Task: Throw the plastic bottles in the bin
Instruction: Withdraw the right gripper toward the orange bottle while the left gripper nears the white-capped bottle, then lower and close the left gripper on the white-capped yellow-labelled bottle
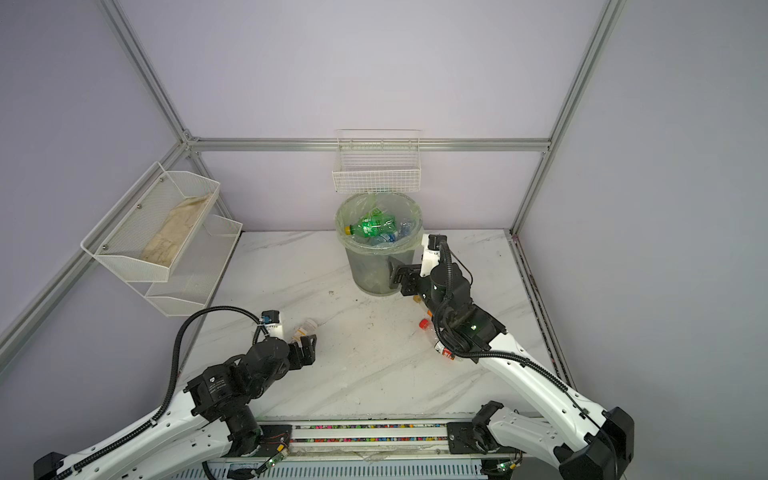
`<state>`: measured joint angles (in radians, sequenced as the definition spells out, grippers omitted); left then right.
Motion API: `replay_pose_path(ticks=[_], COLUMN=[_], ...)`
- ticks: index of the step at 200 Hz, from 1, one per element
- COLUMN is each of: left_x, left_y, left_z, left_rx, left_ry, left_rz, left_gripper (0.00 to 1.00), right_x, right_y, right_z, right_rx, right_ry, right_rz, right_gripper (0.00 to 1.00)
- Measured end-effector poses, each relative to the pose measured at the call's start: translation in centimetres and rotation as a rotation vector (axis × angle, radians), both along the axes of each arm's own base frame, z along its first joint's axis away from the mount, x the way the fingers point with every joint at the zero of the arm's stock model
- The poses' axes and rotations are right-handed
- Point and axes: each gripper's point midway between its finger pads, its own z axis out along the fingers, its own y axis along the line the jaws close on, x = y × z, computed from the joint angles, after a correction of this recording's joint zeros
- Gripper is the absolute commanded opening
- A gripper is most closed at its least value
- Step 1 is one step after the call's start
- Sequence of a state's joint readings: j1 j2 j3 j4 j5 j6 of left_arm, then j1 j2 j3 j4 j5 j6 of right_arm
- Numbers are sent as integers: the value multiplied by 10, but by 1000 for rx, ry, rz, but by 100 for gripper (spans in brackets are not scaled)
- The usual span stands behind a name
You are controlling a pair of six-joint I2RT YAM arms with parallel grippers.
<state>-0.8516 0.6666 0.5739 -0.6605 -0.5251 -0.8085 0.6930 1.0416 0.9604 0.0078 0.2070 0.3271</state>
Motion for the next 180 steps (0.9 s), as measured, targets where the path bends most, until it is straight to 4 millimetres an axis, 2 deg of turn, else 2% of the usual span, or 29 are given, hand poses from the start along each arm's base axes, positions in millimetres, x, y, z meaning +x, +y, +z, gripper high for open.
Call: replay_pose_path(ticks=[56,104,143,180], left_x=[11,23,25,26], left_y=[2,14,27,30], left_z=[-7,-9,-34,-51], left_rx=[4,-26,-42,-63], left_ry=[30,41,93,136], left_rz=[18,67,99,110], left_gripper=[100,100,100,100], right_x=[-12,-20,-25,-28], right_y=[-13,-20,-23,-22], right_z=[-37,-57,-70,-81], right_rx=[6,21,37,47], right_ry=[77,128,159,187], right_rz=[-25,-35,-40,-34], right_gripper=[97,97,97,97])
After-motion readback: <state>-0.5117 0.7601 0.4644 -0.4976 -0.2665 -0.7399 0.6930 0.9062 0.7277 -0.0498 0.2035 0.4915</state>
